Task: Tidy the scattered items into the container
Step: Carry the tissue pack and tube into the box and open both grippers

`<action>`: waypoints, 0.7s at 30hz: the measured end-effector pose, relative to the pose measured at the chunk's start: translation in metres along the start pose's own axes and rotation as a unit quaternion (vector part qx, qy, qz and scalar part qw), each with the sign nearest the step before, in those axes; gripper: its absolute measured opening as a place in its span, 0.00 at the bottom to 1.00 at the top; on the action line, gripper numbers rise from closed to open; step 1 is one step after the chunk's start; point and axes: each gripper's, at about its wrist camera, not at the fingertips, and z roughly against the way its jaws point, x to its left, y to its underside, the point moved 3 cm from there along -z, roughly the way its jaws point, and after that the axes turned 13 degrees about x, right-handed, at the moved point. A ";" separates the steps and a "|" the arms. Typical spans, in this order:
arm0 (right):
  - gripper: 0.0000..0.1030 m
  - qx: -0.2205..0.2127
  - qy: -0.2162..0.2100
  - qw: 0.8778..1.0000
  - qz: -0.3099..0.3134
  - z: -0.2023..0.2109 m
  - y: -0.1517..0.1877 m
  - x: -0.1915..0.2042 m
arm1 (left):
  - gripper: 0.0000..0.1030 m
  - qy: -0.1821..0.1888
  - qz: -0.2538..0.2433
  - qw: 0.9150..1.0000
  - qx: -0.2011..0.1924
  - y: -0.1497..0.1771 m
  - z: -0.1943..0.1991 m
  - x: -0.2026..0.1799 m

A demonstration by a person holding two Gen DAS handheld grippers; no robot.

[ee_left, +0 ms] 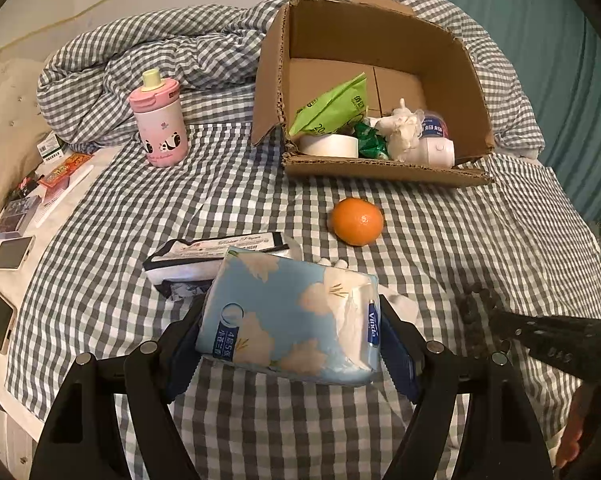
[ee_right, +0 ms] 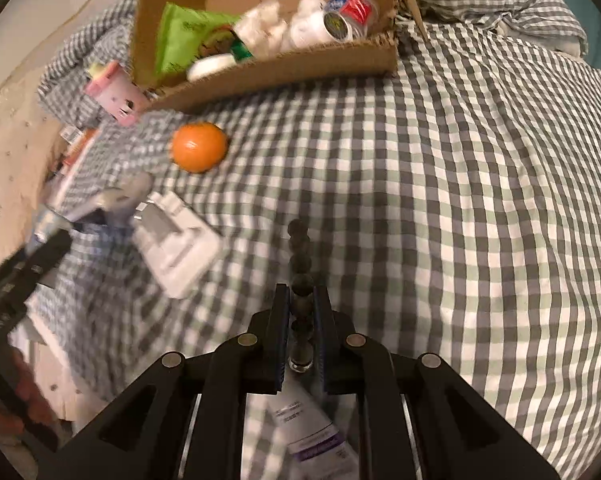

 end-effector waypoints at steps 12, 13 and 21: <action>0.11 -0.067 -0.022 0.997 0.024 0.086 -0.026 0.003 | 0.77 0.026 -0.023 0.999 -0.033 -0.057 0.030 -0.038; 0.11 -0.077 -0.019 0.996 0.028 0.097 -0.027 0.004 | 0.77 0.026 -0.026 0.999 -0.036 -0.062 0.034 -0.042; 0.11 -0.133 -0.022 0.990 0.048 0.159 -0.048 0.021 | 0.77 0.029 -0.052 0.998 -0.036 -0.096 0.045 -0.060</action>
